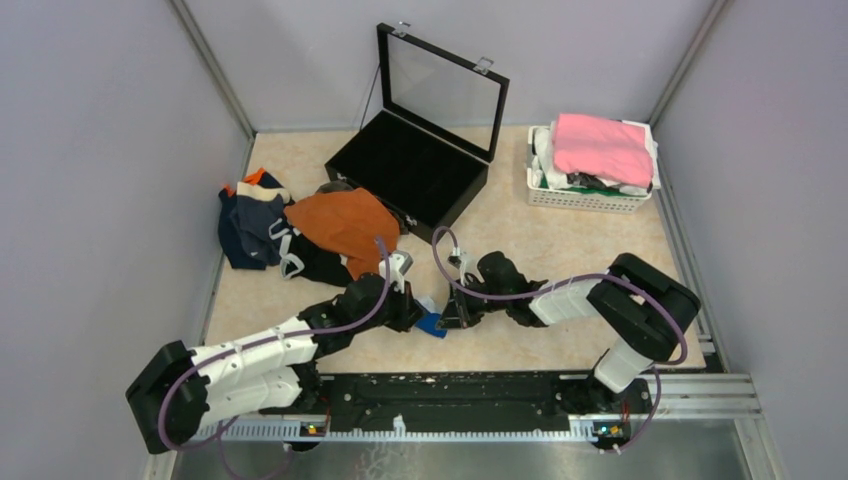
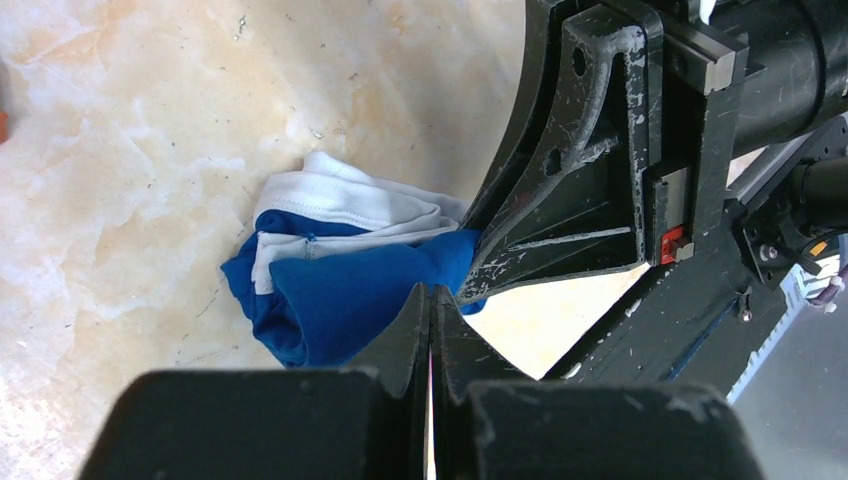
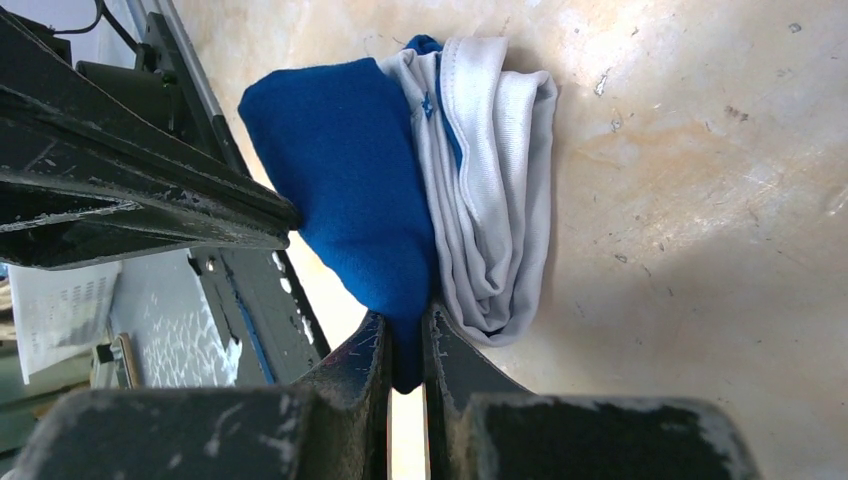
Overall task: Roll the underwear
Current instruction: Roll the underwear to the center of the board.
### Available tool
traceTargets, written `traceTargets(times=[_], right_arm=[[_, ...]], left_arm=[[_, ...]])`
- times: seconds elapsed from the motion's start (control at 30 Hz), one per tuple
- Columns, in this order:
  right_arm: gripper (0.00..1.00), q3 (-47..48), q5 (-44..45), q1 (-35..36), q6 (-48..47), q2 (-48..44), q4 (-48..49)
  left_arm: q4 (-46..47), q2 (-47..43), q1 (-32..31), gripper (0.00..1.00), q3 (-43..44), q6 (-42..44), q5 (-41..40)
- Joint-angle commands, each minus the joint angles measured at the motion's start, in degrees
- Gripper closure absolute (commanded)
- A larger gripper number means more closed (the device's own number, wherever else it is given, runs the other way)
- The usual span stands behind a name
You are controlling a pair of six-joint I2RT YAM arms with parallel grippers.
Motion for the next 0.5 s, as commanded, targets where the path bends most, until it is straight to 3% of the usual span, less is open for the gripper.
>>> traceTargets(times=[0.0,0.23,0.47], right_arm=[[1.00,-0.55,3.32,-0.68,-0.53,2.24,-4.09],[1.00,-0.65,3.37,-0.65,-1.10,1.53,-4.89],[0.83,-0.62,3.16,-0.65,-1.90,-1.15,-5.93]], left_arm=[[2.35,0.60,-0.09,1.00,-1.03,-0.86,-1.27],[1.59,4.78,-0.09,1.00,-1.59,-3.84,-7.04],[4.04,9.52,-0.09,1.00,-2.98,-5.83,-8.29]])
